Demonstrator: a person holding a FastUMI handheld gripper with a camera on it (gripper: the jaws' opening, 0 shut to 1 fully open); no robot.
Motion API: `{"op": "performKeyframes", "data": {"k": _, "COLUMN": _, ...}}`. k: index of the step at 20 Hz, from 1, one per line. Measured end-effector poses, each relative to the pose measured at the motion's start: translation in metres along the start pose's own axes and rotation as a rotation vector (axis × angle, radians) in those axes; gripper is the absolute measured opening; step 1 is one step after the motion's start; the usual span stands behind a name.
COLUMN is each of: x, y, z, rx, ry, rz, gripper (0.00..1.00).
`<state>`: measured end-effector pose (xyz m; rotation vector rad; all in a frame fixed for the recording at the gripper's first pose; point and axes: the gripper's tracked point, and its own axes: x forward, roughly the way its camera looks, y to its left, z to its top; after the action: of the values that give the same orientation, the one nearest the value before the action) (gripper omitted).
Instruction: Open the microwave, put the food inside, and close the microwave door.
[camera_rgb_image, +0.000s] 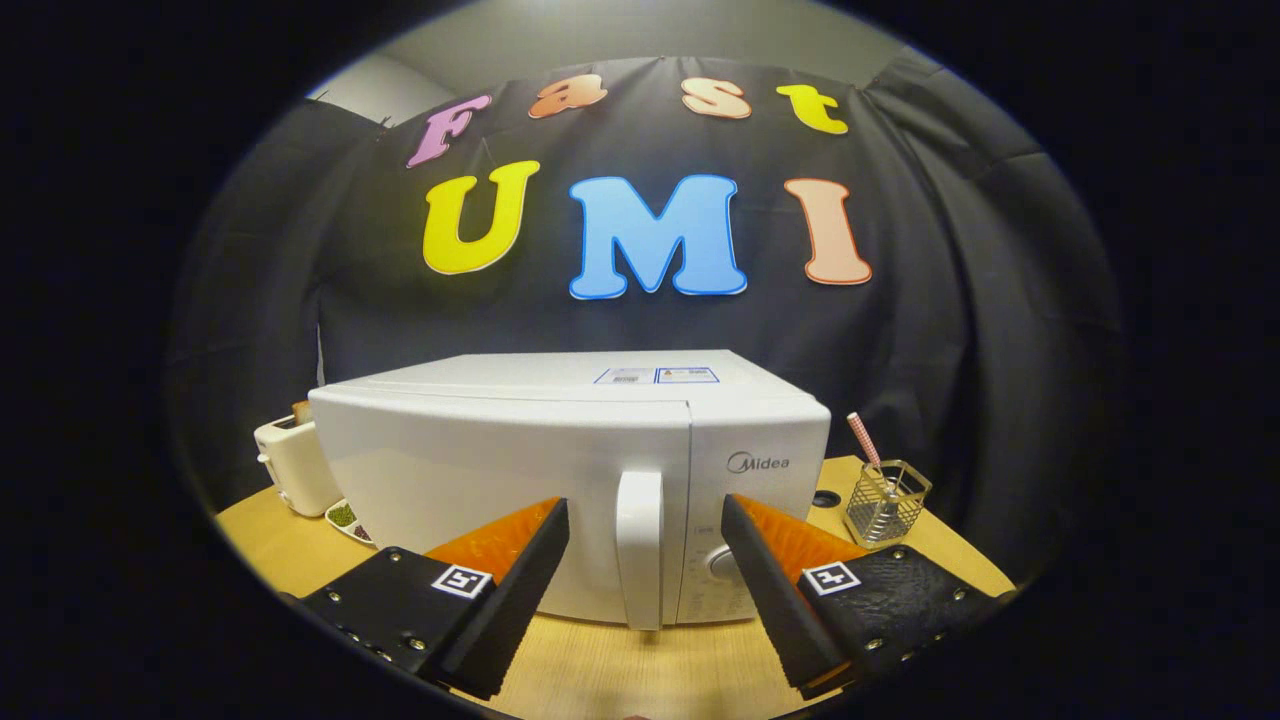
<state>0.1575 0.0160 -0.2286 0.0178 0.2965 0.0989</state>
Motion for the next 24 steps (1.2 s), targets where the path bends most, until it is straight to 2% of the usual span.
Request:
{"op": "performKeyframes", "data": {"k": 5, "x": 0.009, "y": 0.001, "z": -0.024, "rx": -0.011, "ry": 0.062, "rz": 0.003, "gripper": 0.97}}
{"op": "performKeyframes", "data": {"k": 8, "x": 0.012, "y": 0.0, "z": -0.034, "rx": -0.015, "ry": 0.093, "rz": -0.004, "gripper": 0.84}}
{"op": "performKeyframes", "data": {"k": 10, "x": 0.015, "y": -0.004, "z": -0.035, "rx": -0.016, "ry": 0.099, "rz": -0.027, "gripper": 0.82}}
{"op": "performKeyframes", "data": {"k": 12, "x": 0.017, "y": -0.007, "z": -0.037, "rx": 0.001, "ry": 0.111, "rz": -0.042, "gripper": 0.58}}
{"op": "performKeyframes", "data": {"k": 14, "x": 0.019, "y": -0.002, "z": -0.041, "rx": 0.03, "ry": 0.132, "rz": -0.015, "gripper": 0.5}}
{"op": "performKeyframes", "data": {"k": 15, "x": 0.02, "y": 0.001, "z": -0.043, "rx": 0.032, "ry": 0.14, "rz": -0.011, "gripper": 0.5}}
{"op": "performKeyframes", "data": {"k": 16, "x": 0.021, "y": 0.002, "z": -0.042, "rx": 0.008, "ry": 0.146, "rz": -0.02, "gripper": 0.31}}
{"op": "performKeyframes", "data": {"k": 17, "x": 0.021, "y": 0.002, "z": -0.041, "rx": -0.012, "ry": 0.149, "rz": -0.024, "gripper": 0.31}}
{"op": "performKeyframes", "data": {"k": 20, "x": 0.02, "y": 0.003, "z": -0.042, "rx": -0.022, "ry": 0.174, "rz": -0.023, "gripper": 0.14}}
{"op": "performKeyframes", "data": {"k": 23, "x": 0.02, "y": 0.001, "z": -0.043, "rx": -0.021, "ry": 0.2, "rz": 0.007, "gripper": 0.14}}
{"op": "performKeyframes", "data": {"k": 24, "x": 0.019, "y": 0.003, "z": -0.042, "rx": -0.036, "ry": 0.206, "rz": 0.02, "gripper": 0.06}}
